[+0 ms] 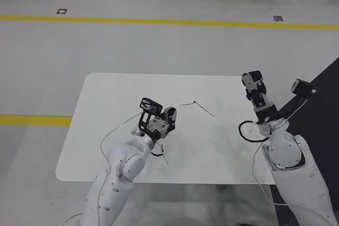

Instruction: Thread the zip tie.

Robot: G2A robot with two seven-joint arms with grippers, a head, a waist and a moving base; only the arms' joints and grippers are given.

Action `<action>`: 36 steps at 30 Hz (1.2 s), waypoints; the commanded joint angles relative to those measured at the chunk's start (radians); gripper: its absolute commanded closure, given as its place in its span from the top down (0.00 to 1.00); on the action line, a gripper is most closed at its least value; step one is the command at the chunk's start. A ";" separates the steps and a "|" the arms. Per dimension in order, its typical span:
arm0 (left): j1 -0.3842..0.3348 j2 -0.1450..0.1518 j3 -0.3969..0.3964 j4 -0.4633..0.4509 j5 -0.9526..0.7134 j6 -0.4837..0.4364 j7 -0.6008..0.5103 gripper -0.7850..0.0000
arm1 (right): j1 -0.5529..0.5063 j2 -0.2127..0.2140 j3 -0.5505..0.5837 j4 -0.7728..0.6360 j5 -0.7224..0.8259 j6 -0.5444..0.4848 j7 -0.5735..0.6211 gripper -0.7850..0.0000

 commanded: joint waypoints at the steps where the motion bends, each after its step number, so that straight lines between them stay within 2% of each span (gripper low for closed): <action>1: -0.051 -0.002 0.008 0.031 0.008 0.069 -0.158 0.00 | 0.000 0.000 0.000 0.000 0.000 0.000 0.000 1.00; 4: -0.091 -0.001 -0.008 0.061 0.021 0.131 -0.276 0.00 | 0.000 0.000 0.000 0.000 0.000 0.000 0.000 1.00; 7: -0.101 0.004 -0.041 0.076 0.010 0.163 -0.378 0.00 | 0.000 0.000 0.000 0.000 0.000 0.000 0.000 1.00; 15: -0.094 0.013 -0.019 0.056 0.059 0.155 -0.551 0.00 | 0.000 0.000 0.000 0.000 0.000 0.000 0.000 1.00; 21: -0.111 0.012 -0.009 0.060 0.080 0.195 -0.566 0.00 | 0.000 0.000 0.000 0.000 0.000 0.000 0.000 1.00; 23: -0.114 0.011 -0.003 0.063 0.088 0.211 -0.557 0.14 | 0.000 0.000 0.000 0.000 0.000 0.000 0.000 1.00; 25: -0.118 0.010 0.002 0.073 0.108 0.230 -0.556 0.22 | 0.000 0.000 0.000 0.000 0.000 0.000 0.000 1.00; 29: -0.123 0.009 0.013 0.088 0.118 0.245 -0.563 0.45 | 0.000 0.000 0.000 0.000 0.000 0.000 0.000 1.00; 30: -0.125 0.009 0.015 0.091 0.130 0.252 -0.568 0.56 | 0.000 0.000 0.000 0.000 0.000 0.000 0.000 1.00; 31: -0.125 0.009 0.016 0.089 0.139 0.262 -0.567 0.84 | 0.000 0.000 0.000 0.000 0.000 0.000 0.000 1.00; 32: -0.125 0.010 0.015 0.087 0.159 0.278 -0.564 1.00 | 0.000 0.000 0.000 0.000 0.000 0.000 0.000 1.00; 36: -0.097 0.012 -0.003 0.006 0.182 0.314 -0.494 1.00 | 0.000 0.000 0.000 0.000 0.000 0.000 0.000 1.00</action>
